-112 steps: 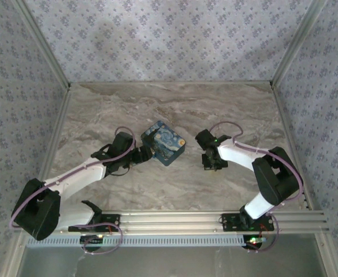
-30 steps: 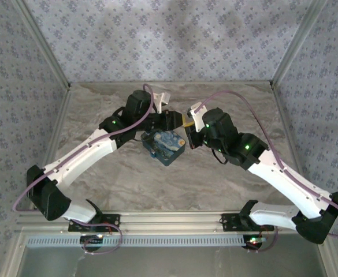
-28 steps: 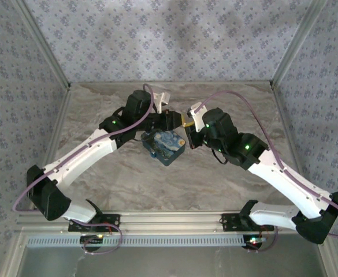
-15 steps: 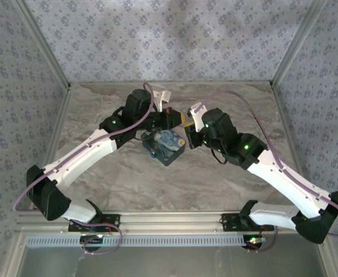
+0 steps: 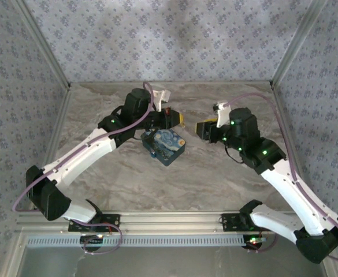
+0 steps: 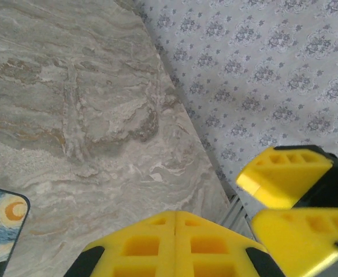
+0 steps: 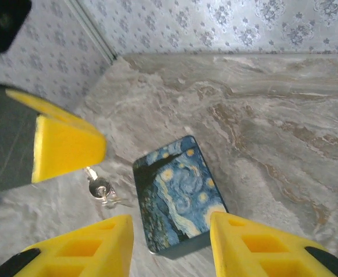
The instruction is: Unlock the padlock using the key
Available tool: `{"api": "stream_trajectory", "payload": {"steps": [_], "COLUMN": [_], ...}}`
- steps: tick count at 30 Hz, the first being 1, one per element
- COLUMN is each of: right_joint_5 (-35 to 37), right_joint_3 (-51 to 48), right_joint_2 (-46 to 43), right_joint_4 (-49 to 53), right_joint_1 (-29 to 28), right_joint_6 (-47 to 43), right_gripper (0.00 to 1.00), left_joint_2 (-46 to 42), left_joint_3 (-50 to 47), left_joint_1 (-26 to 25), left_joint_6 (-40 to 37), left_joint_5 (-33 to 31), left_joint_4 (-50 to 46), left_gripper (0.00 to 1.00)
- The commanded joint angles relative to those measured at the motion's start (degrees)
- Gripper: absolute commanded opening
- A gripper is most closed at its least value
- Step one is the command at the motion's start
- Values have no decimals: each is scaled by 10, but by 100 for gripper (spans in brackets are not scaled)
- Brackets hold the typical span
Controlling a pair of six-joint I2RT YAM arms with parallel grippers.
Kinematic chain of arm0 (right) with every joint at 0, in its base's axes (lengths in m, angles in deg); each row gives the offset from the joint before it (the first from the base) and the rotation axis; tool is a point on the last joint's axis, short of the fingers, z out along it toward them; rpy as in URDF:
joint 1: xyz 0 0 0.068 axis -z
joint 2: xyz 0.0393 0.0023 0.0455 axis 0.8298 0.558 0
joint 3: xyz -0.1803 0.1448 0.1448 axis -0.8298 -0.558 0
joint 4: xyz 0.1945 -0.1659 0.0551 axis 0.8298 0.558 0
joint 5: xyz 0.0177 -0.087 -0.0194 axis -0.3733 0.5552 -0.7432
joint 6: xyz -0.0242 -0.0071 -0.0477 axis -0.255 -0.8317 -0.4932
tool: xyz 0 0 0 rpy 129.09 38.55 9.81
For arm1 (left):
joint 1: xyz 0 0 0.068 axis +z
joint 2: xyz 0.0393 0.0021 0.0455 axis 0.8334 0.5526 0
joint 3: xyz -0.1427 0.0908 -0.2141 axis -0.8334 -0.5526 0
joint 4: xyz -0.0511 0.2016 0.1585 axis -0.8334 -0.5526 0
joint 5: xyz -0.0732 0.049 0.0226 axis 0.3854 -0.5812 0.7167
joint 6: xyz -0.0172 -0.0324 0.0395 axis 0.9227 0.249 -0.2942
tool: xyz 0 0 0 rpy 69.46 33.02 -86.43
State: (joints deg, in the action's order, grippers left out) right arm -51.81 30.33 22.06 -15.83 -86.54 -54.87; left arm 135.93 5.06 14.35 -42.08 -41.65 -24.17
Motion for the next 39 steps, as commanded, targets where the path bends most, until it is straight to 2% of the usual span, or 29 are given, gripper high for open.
{"api": "stream_trajectory", "payload": {"steps": [1,5,7,11,16,22,32,39], "right_joint_5": [-149,-225,-248,-278,-305,-310,-284,-294], "right_joint_3": [-25,-54,-70,-90,-106,-109,-110,-112], "right_joint_2": [-11,-10,-9,-2,7,12,19,26], "right_joint_4": [-82,-172,-219,-301,-375,-401,-387,-395], "right_joint_1": [48,84,92,93,92,74,52,46], "right_joint_6": [80,149,192,238,281,292,275,278], "right_gripper": [42,43,47,49,46,43,49,36], "left_joint_2": [-14,-22,-28,-38,-49,-56,-59,-68], "left_joint_3": [20,7,-7,-19,-37,-47,-55,-63], "left_joint_1": [5,10,12,12,12,11,10,10], "left_joint_6": [-21,-9,4,12,29,46,61,62], "left_joint_5": [15,28,39,58,87,91,96,82], "left_joint_4": [8,43,75,120,181,211,234,235], "left_gripper": [0,0,0,0,0,0,0,0]}}
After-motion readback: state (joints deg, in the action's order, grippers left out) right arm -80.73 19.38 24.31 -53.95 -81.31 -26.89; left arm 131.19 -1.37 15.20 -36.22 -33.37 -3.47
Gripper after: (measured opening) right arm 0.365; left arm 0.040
